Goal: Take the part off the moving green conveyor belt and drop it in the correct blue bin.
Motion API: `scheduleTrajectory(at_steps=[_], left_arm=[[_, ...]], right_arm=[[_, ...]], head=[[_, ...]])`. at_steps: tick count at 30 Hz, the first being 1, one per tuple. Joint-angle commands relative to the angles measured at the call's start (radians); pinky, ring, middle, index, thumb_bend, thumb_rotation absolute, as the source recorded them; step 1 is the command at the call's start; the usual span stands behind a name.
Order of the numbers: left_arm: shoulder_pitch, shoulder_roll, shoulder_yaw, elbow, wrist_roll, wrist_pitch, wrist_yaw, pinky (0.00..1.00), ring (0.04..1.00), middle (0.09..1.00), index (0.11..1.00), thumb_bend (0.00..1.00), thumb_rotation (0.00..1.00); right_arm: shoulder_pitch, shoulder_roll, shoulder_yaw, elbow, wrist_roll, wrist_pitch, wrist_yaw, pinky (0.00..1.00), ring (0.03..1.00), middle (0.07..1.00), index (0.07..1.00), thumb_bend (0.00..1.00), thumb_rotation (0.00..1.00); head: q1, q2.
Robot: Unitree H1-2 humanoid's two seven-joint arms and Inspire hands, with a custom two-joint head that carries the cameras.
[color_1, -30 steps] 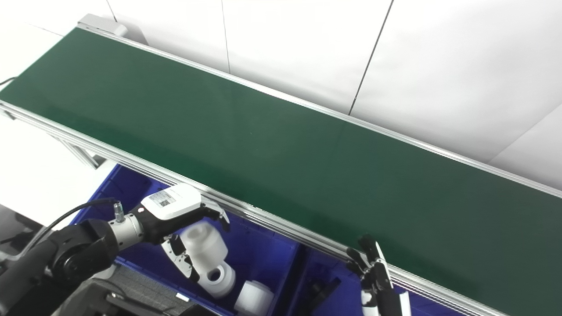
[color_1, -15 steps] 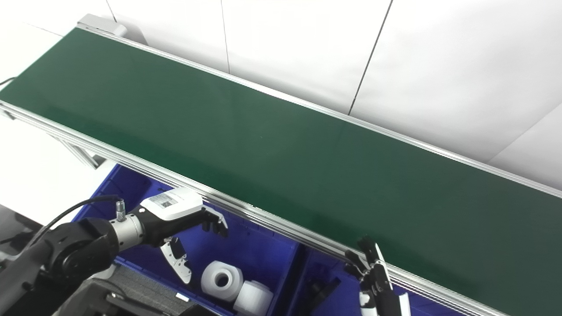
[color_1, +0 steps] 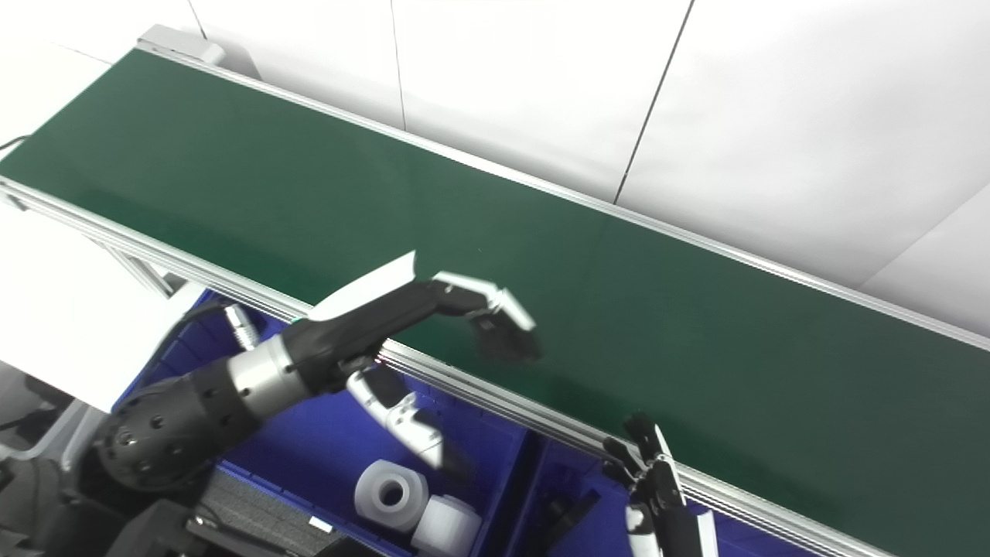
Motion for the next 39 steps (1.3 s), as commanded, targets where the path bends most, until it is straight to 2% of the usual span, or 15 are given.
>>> scheduleTrajectory(at_steps=[1, 2, 4, 8, 9, 10, 11, 13, 16, 20, 30, 32, 35, 37, 39], left_arm=[[0.023, -0.028, -0.018, 0.030, -0.008, -0.048, 0.057, 0.56, 0.626, 0.645, 0.627, 0.70, 0.36], [0.036, -0.040, -0.033, 0.068, 0.026, -0.067, 0.073, 0.55, 0.630, 0.645, 0.627, 0.68, 0.32], [0.070, -0.043, -0.064, 0.161, 0.117, -0.114, 0.110, 0.56, 0.637, 0.649, 0.625, 0.70, 0.35], [0.141, -0.028, -0.096, 0.400, 0.223, -0.266, 0.221, 0.64, 0.714, 0.728, 0.697, 0.73, 0.51], [0.151, -0.020, -0.097, 0.451, 0.234, -0.305, 0.243, 0.68, 0.758, 0.773, 0.745, 0.72, 0.57], [0.155, -0.011, -0.103, 0.504, 0.247, -0.349, 0.265, 0.72, 0.799, 0.816, 0.790, 0.72, 0.63], [0.154, 0.001, -0.105, 0.547, 0.252, -0.387, 0.280, 0.76, 0.835, 0.852, 0.828, 0.72, 0.68], [0.141, 0.025, -0.114, 0.634, 0.256, -0.463, 0.300, 0.81, 0.892, 0.916, 0.893, 0.72, 0.72], [0.126, 0.049, -0.119, 0.695, 0.246, -0.519, 0.305, 0.87, 0.947, 0.969, 0.949, 0.73, 0.74], [0.123, 0.079, -0.127, 0.709, 0.241, -0.553, 0.295, 0.91, 0.975, 0.993, 0.978, 0.73, 0.79], [0.150, 0.119, -0.137, 0.660, 0.231, -0.613, 0.299, 0.92, 0.977, 0.987, 0.982, 0.72, 0.84], [0.173, 0.110, -0.135, 0.612, 0.224, -0.595, 0.303, 0.94, 0.985, 0.997, 0.989, 0.71, 0.88], [0.241, 0.048, -0.136, 0.473, 0.209, -0.488, 0.311, 0.97, 0.997, 1.000, 0.998, 0.67, 0.93], [0.284, -0.001, -0.149, 0.396, 0.193, -0.419, 0.314, 0.99, 1.000, 1.000, 1.000, 0.65, 0.94], [0.306, -0.021, -0.160, 0.376, 0.200, -0.406, 0.316, 1.00, 1.000, 1.000, 1.000, 0.62, 0.95]], right_arm=[[0.007, 0.024, 0.011, -0.002, -0.023, -0.052, -0.014, 0.78, 0.844, 0.916, 0.930, 0.71, 0.92], [0.009, 0.030, 0.014, 0.002, -0.032, -0.057, -0.019, 0.78, 0.842, 0.915, 0.927, 0.71, 0.92], [0.014, 0.042, 0.025, 0.012, -0.055, -0.067, -0.027, 0.78, 0.842, 0.916, 0.924, 0.72, 0.92], [0.026, 0.078, 0.049, 0.039, -0.099, -0.087, -0.061, 0.80, 0.853, 0.914, 0.916, 0.73, 0.92], [0.028, 0.093, 0.057, 0.049, -0.114, -0.093, -0.073, 0.80, 0.853, 0.909, 0.913, 0.73, 0.92], [0.029, 0.103, 0.063, 0.059, -0.131, -0.105, -0.085, 0.80, 0.853, 0.906, 0.910, 0.74, 0.92], [0.028, 0.117, 0.071, 0.072, -0.151, -0.119, -0.100, 0.80, 0.855, 0.905, 0.910, 0.73, 0.92], [0.024, 0.141, 0.088, 0.100, -0.192, -0.145, -0.129, 0.81, 0.865, 0.912, 0.912, 0.72, 0.93], [0.021, 0.168, 0.108, 0.125, -0.230, -0.156, -0.158, 0.83, 0.881, 0.931, 0.922, 0.71, 0.95], [0.027, 0.193, 0.130, 0.132, -0.229, -0.133, -0.170, 0.87, 0.913, 0.950, 0.932, 0.71, 0.95], [0.032, 0.201, 0.147, 0.119, -0.242, -0.132, -0.183, 0.89, 0.931, 0.960, 0.944, 0.74, 0.98], [0.035, 0.197, 0.146, 0.119, -0.253, -0.144, -0.191, 0.88, 0.917, 0.956, 0.941, 0.72, 1.00], [0.043, 0.191, 0.145, 0.105, -0.255, -0.147, -0.199, 0.92, 0.927, 0.955, 0.938, 0.69, 1.00], [0.047, 0.187, 0.143, 0.092, -0.250, -0.148, -0.201, 0.96, 0.954, 0.960, 0.941, 0.70, 1.00], [0.049, 0.183, 0.140, 0.078, -0.244, -0.142, -0.198, 0.98, 0.965, 0.964, 0.945, 0.71, 1.00]], head=[[-0.059, -0.007], [-0.067, -0.008], [-0.129, -0.017], [-0.246, -0.035], [-0.304, -0.044], [-0.304, -0.044], [-0.357, -0.052], [-0.405, -0.060], [-0.473, -0.067], [-0.517, -0.060], [-0.495, -0.041], [-0.491, -0.036], [-0.477, -0.022], [-0.462, 0.007], [-0.459, 0.021]])
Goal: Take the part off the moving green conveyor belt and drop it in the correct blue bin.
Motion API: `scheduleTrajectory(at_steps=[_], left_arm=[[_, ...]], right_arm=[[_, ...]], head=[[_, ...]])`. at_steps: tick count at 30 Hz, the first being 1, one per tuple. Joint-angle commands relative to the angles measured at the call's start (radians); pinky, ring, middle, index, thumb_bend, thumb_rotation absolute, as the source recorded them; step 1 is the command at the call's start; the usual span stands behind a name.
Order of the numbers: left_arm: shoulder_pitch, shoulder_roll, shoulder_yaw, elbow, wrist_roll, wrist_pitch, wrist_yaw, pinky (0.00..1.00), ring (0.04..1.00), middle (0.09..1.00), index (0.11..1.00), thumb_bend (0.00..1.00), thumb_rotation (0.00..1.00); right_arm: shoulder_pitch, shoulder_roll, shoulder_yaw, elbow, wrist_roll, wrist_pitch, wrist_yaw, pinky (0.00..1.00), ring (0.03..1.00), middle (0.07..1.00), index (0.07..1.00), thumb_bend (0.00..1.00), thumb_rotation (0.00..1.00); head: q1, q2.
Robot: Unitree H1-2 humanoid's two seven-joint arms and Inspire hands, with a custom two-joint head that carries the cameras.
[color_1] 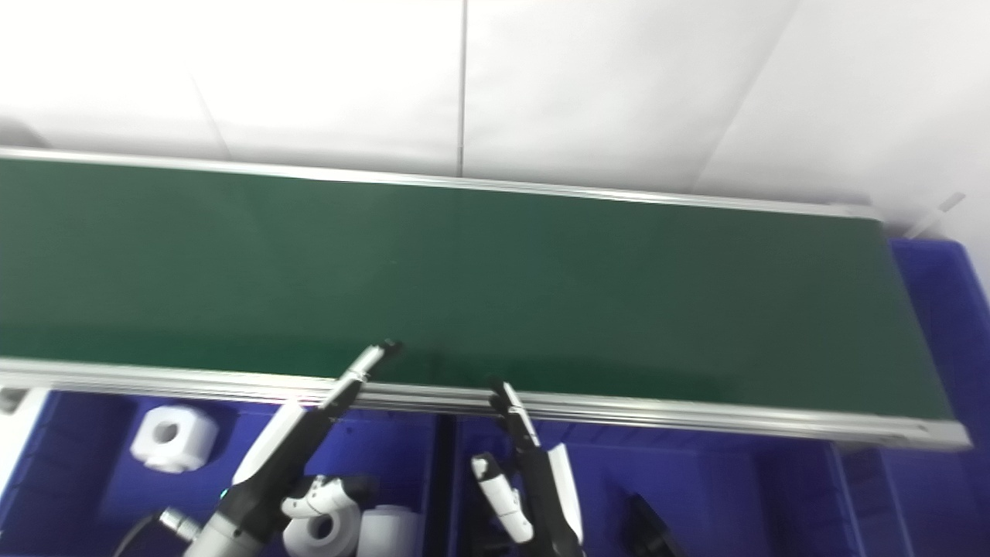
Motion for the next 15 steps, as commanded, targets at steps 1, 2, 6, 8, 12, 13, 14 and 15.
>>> scheduleTrajectory(at_steps=[1, 2, 6, 8, 12, 13, 14, 15], left_arm=[[0.012, 0.002, -0.007, -0.003, 0.003, -0.011, 0.016, 1.00, 1.000, 1.000, 1.000, 0.62, 0.95], [0.007, 0.009, -0.004, 0.018, 0.006, -0.035, 0.018, 1.00, 1.000, 1.000, 1.000, 0.62, 0.94], [-0.035, 0.030, 0.018, 0.130, -0.013, -0.128, 0.034, 1.00, 1.000, 1.000, 1.000, 0.66, 0.92], [-0.061, 0.039, 0.026, 0.171, -0.026, -0.151, 0.036, 1.00, 1.000, 1.000, 1.000, 0.67, 0.91], [-0.092, 0.050, 0.042, 0.207, -0.081, -0.147, 0.023, 1.00, 1.000, 1.000, 1.000, 0.70, 0.92], [-0.095, 0.053, 0.044, 0.205, -0.096, -0.141, 0.017, 1.00, 1.000, 1.000, 1.000, 0.70, 0.92], [-0.096, 0.055, 0.045, 0.200, -0.107, -0.135, 0.013, 1.00, 1.000, 1.000, 1.000, 0.70, 0.92], [-0.099, 0.058, 0.044, 0.196, -0.117, -0.131, 0.007, 1.00, 1.000, 1.000, 1.000, 0.70, 0.92]], right_arm=[[0.018, 0.041, 0.038, -0.050, 0.009, -0.039, -0.006, 0.98, 0.965, 0.964, 0.946, 0.71, 1.00], [0.019, 0.041, 0.037, -0.054, 0.009, -0.036, -0.006, 0.97, 0.961, 0.964, 0.947, 0.71, 1.00], [0.018, 0.049, 0.030, -0.055, 0.009, -0.034, -0.017, 0.95, 0.945, 0.965, 0.952, 0.74, 1.00], [0.013, 0.055, 0.029, -0.045, 0.003, -0.039, -0.025, 0.94, 0.942, 0.962, 0.948, 0.73, 1.00], [0.007, 0.064, 0.037, -0.039, -0.007, -0.027, -0.030, 0.94, 0.945, 0.963, 0.953, 0.72, 1.00], [0.005, 0.066, 0.040, -0.040, -0.009, -0.022, -0.030, 0.94, 0.947, 0.964, 0.954, 0.72, 1.00], [0.003, 0.067, 0.042, -0.039, -0.009, -0.018, -0.031, 0.94, 0.949, 0.966, 0.956, 0.72, 1.00], [0.000, 0.068, 0.044, -0.041, -0.009, -0.013, -0.030, 0.94, 0.950, 0.967, 0.955, 0.72, 1.00]], head=[[0.003, 0.015], [-0.001, 0.020], [-0.049, 0.028], [-0.078, 0.029], [-0.142, 0.041], [-0.157, 0.050], [-0.160, 0.051], [-0.163, 0.059]])
